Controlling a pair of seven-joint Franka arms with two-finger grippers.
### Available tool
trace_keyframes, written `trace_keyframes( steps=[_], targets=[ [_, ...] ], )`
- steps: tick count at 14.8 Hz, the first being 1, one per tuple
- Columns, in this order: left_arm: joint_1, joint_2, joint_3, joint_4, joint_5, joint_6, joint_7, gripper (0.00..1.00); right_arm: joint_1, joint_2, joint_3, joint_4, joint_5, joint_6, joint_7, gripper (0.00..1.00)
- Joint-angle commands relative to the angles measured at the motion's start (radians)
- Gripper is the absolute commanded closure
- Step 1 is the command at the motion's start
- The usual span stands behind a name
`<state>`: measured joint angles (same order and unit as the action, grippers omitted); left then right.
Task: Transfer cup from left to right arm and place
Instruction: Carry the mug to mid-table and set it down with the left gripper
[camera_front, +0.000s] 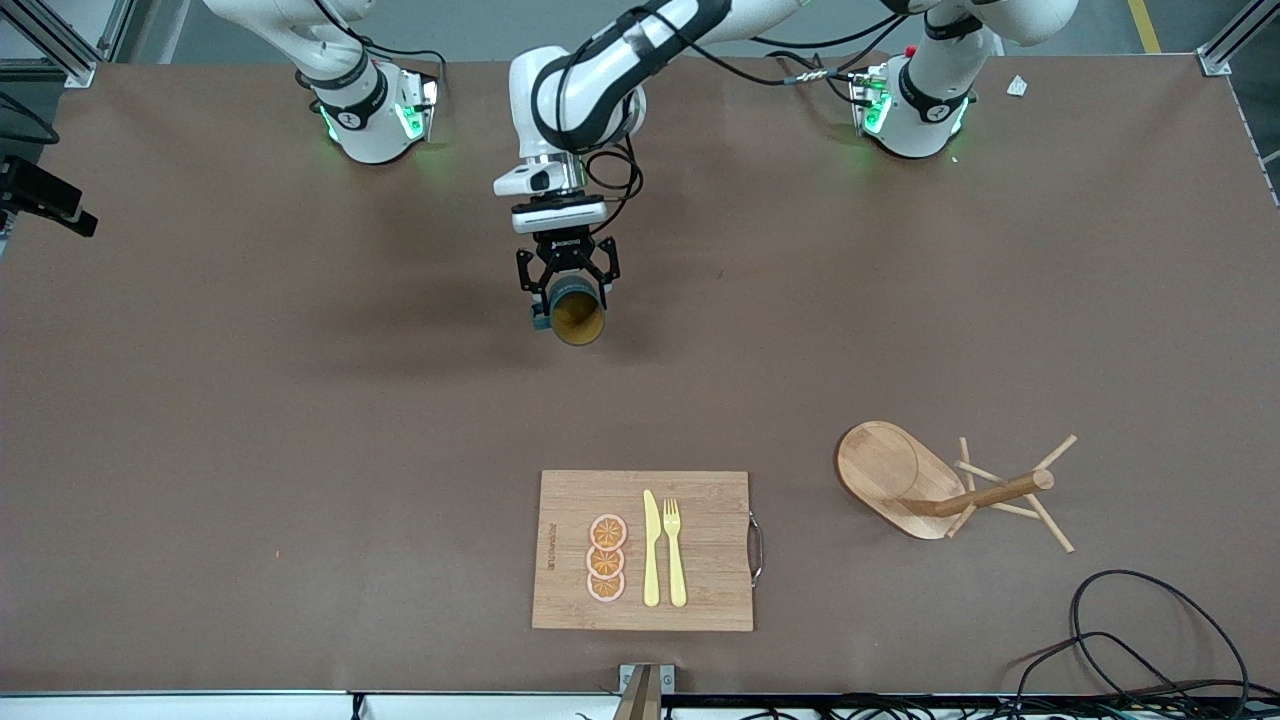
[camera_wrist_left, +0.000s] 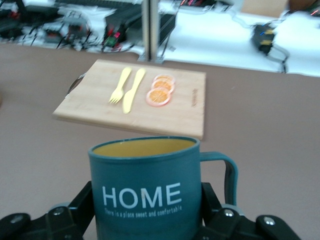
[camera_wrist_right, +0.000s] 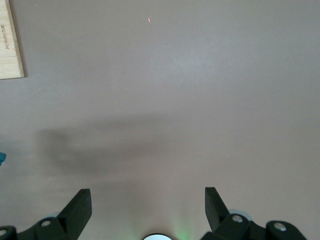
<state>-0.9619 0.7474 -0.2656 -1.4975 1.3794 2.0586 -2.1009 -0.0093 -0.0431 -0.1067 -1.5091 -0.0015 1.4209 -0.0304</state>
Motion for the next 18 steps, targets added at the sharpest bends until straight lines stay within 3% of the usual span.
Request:
trace_keyframes(
  steps=[1,4,10,11,12,13,18],
  targets=[
    [-0.024,0.076,0.013,0.013,0.177,-0.027,-0.051,0.64,-0.009,-0.001,0.007,0.003,-0.031,0.003,-0.005,0.00],
    [-0.046,0.165,0.014,0.016,0.379,-0.128,-0.154,0.64,-0.011,0.002,0.005,0.003,-0.032,0.003,-0.005,0.00],
    [-0.066,0.299,0.019,0.017,0.558,-0.288,-0.289,0.62,-0.014,0.034,0.005,0.003,-0.037,0.010,-0.005,0.00],
    [-0.067,0.303,0.019,0.017,0.549,-0.293,-0.298,0.57,-0.015,0.045,0.005,0.001,-0.034,0.025,-0.005,0.00],
    [-0.067,0.300,0.017,0.017,0.546,-0.293,-0.318,0.32,-0.014,0.063,0.005,0.001,-0.035,0.044,-0.006,0.00],
    [-0.067,0.291,0.008,0.017,0.538,-0.293,-0.318,0.01,-0.021,0.068,0.005,0.001,-0.034,0.058,-0.006,0.00],
    [-0.066,0.253,-0.070,0.095,0.221,-0.293,-0.160,0.00,-0.028,0.158,0.007,0.001,-0.032,0.144,-0.009,0.00]
  ],
)
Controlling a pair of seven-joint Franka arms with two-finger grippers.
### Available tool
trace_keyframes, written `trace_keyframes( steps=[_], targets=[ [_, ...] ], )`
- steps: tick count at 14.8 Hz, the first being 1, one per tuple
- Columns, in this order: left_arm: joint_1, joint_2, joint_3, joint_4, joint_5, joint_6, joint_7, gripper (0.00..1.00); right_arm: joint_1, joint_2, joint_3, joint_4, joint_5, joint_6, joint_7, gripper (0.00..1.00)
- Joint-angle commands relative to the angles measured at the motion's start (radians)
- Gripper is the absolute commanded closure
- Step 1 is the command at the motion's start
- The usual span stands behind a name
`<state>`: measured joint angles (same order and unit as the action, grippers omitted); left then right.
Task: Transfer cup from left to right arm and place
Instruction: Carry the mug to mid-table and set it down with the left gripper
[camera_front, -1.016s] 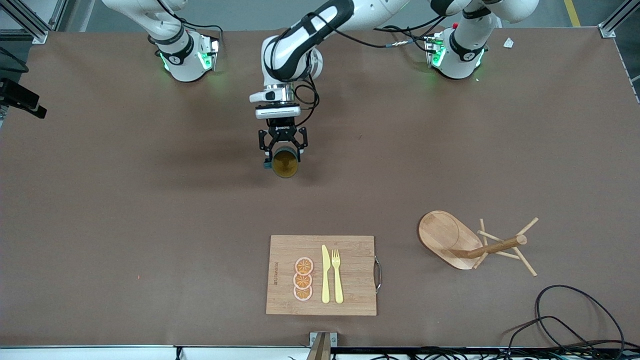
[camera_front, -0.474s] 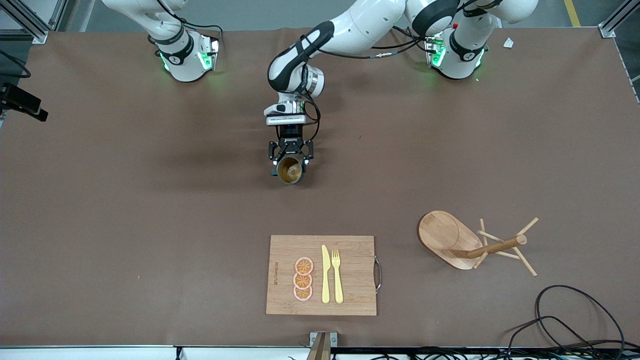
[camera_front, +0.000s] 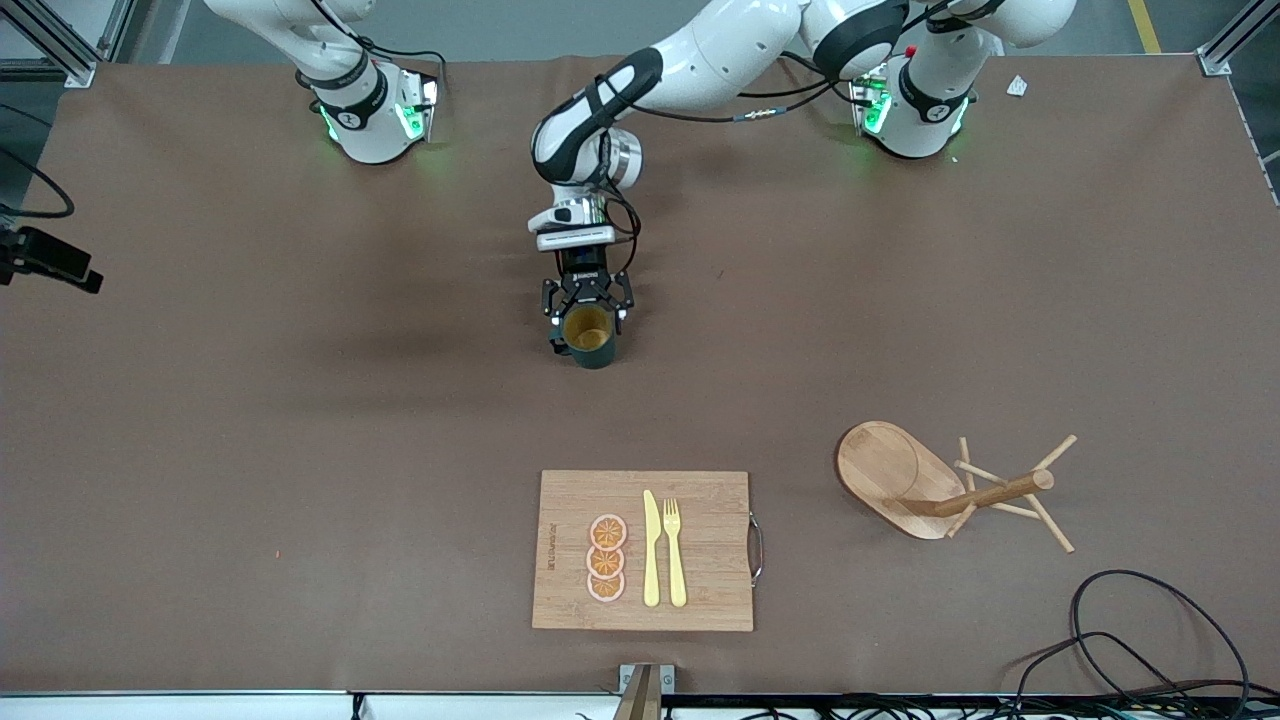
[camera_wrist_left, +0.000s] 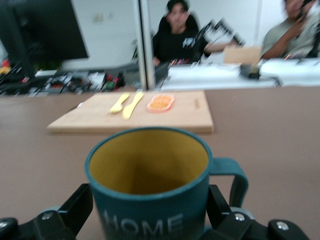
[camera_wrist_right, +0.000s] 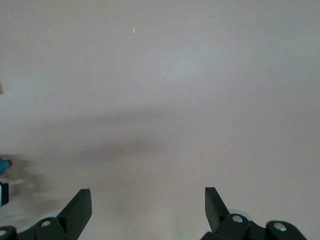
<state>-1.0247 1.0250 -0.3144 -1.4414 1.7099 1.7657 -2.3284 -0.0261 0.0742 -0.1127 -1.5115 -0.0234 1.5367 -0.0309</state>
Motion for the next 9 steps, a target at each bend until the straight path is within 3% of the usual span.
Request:
trace_keyframes(
  steps=[1,5,9],
  targets=[
    [-0.003,-0.025,-0.041,0.067,-0.174,0.000,0.084,0.00,-0.008,0.067,0.013,0.002,-0.010,0.042,-0.009,0.00],
    [0.018,-0.063,-0.078,0.095,-0.434,0.012,0.160,0.00,0.006,0.111,0.016,-0.015,0.003,0.080,0.015,0.00],
    [0.110,-0.190,-0.120,0.111,-0.726,0.026,0.347,0.00,0.057,0.111,0.018,-0.082,0.005,0.129,0.205,0.00]
  ],
)
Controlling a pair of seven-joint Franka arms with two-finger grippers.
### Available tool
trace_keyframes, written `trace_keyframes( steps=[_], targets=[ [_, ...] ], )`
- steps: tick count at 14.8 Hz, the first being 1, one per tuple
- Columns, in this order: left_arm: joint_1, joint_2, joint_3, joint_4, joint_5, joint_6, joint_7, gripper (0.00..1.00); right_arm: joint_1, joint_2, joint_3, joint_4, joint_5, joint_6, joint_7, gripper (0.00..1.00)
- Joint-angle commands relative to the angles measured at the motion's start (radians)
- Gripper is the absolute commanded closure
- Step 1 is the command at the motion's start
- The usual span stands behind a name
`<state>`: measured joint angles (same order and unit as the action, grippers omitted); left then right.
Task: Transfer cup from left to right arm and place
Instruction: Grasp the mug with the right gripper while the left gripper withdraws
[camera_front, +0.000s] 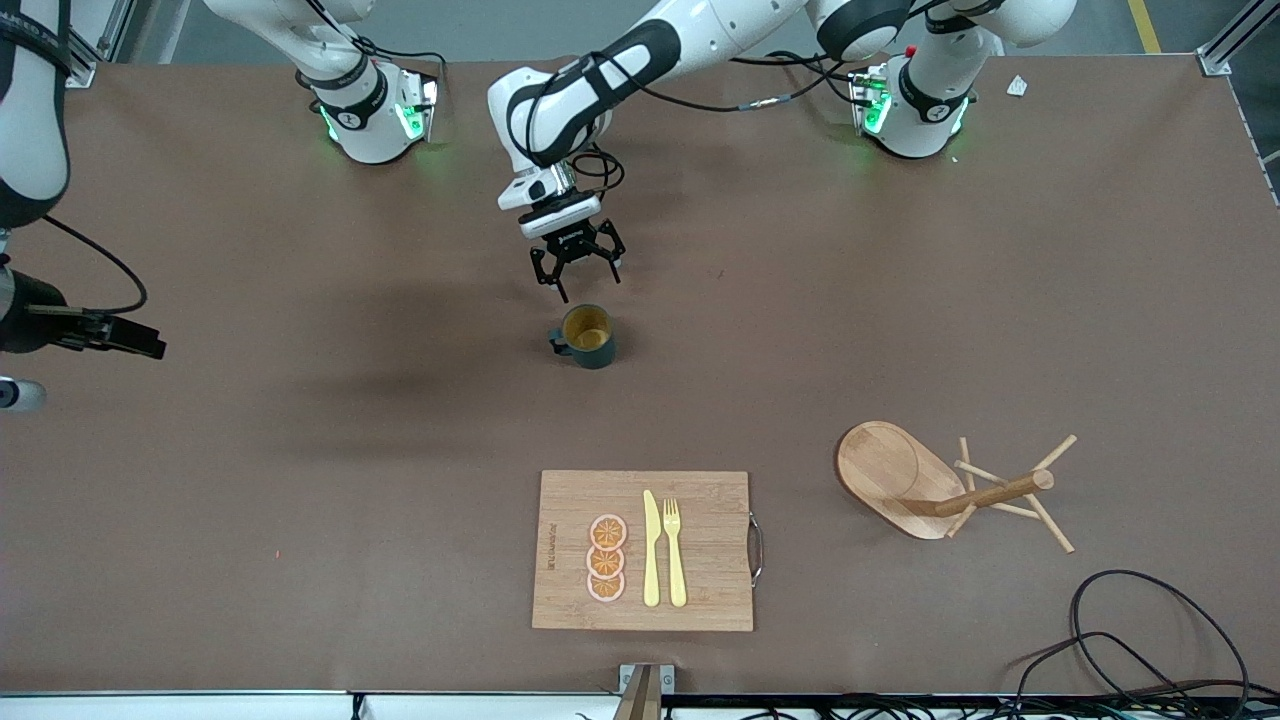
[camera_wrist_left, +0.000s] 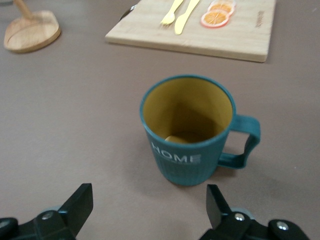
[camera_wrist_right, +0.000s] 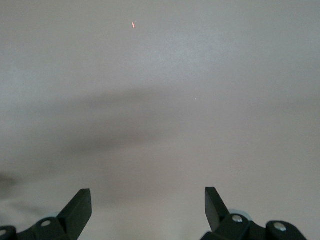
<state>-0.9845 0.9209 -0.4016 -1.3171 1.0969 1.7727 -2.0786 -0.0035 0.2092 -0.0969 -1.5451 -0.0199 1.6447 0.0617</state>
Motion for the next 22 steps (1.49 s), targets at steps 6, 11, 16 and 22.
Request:
trace_keyframes(
  steps=[6,11,16,22],
  targets=[
    [0.404,-0.367,-0.052,-0.021,-0.523,0.017,0.637,0.00,0.166,-0.031,0.002,-0.140,0.005,0.061,0.533,0.00],
    [0.653,-0.451,-0.051,-0.022,-0.627,0.004,0.991,0.00,0.344,-0.063,0.003,-0.271,0.040,0.168,1.002,0.00],
    [0.803,-0.568,-0.054,-0.020,-0.672,-0.102,1.045,0.00,0.552,-0.071,0.003,-0.423,0.072,0.369,1.421,0.00],
    [0.940,-0.666,-0.051,-0.017,-0.844,-0.167,1.279,0.00,0.786,0.039,0.002,-0.486,0.072,0.651,1.811,0.00]
  ],
)
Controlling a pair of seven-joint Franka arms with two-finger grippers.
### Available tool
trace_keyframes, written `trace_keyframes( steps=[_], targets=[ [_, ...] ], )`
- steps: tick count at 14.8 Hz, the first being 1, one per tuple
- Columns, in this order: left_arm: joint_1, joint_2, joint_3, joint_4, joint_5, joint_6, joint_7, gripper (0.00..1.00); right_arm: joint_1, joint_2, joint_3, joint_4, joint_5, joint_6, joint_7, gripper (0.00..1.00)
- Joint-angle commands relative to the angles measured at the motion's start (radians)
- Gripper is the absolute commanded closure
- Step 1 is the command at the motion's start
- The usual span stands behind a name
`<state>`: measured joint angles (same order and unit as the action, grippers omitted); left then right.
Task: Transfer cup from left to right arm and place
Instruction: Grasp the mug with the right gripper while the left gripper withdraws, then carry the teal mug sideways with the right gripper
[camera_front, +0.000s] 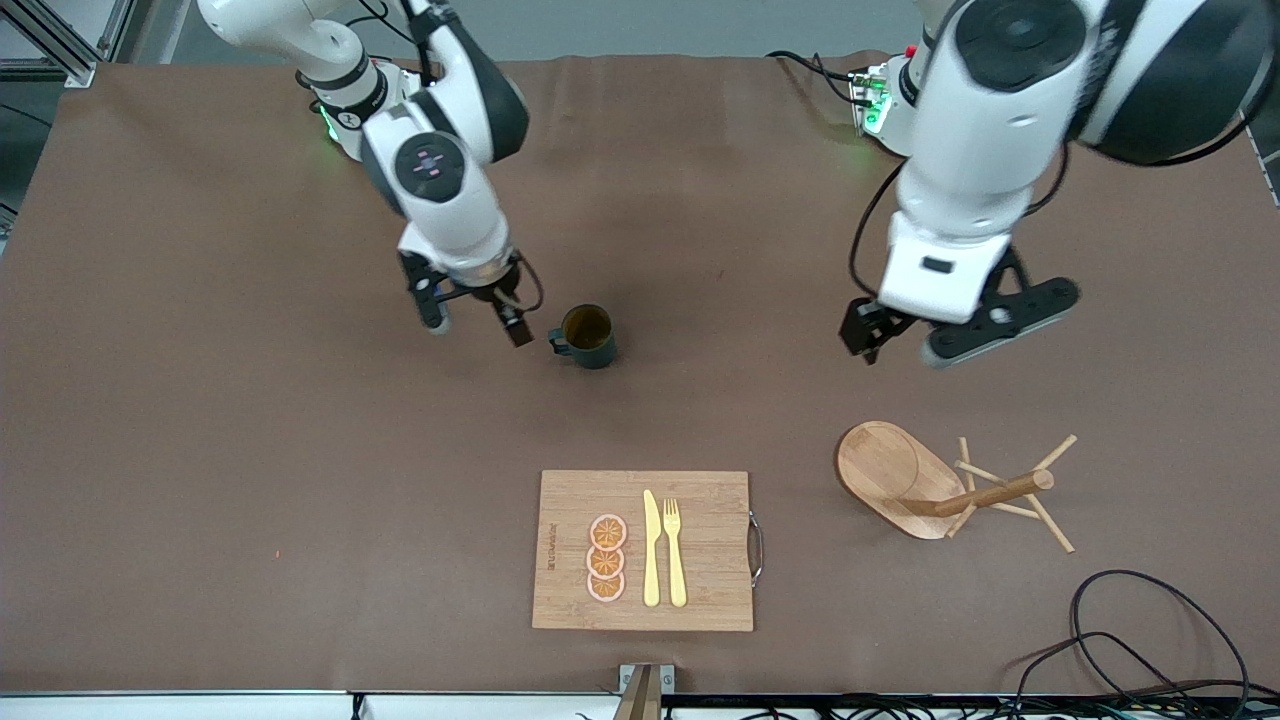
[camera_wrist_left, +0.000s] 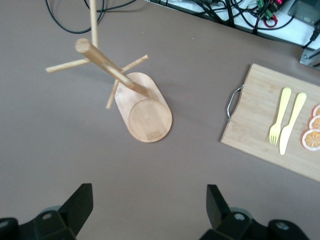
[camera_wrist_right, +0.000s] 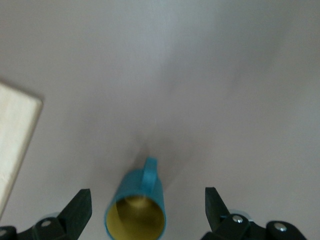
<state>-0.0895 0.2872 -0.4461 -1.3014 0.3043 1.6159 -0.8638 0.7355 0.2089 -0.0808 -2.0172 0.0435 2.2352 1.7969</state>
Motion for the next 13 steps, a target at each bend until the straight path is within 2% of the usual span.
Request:
trace_keyframes(
  steps=[1,5,7,9,11,13],
  targets=[
    [0.069,-0.034,-0.008,-0.033,-0.066,-0.019,0.103,0.00,0.062,0.071,-0.014,-0.014,0.009,0.101,0.123,0.00],
    [0.105,-0.086,0.007,-0.036,-0.105,-0.056,0.333,0.00,0.094,0.141,-0.014,-0.012,0.009,0.146,0.188,0.00],
    [0.112,-0.140,0.074,-0.073,-0.196,-0.056,0.391,0.00,0.099,0.162,-0.014,-0.012,0.009,0.146,0.190,0.01],
    [0.097,-0.210,0.150,-0.137,-0.243,-0.056,0.539,0.00,0.099,0.168,-0.013,-0.012,0.010,0.152,0.196,0.31],
    [0.080,-0.235,0.226,-0.159,-0.276,-0.056,0.618,0.00,0.099,0.179,-0.011,-0.011,0.010,0.161,0.211,0.44],
    [0.067,-0.262,0.280,-0.189,-0.286,-0.054,0.695,0.00,0.111,0.185,-0.010,-0.009,0.015,0.164,0.211,0.48]
  ],
)
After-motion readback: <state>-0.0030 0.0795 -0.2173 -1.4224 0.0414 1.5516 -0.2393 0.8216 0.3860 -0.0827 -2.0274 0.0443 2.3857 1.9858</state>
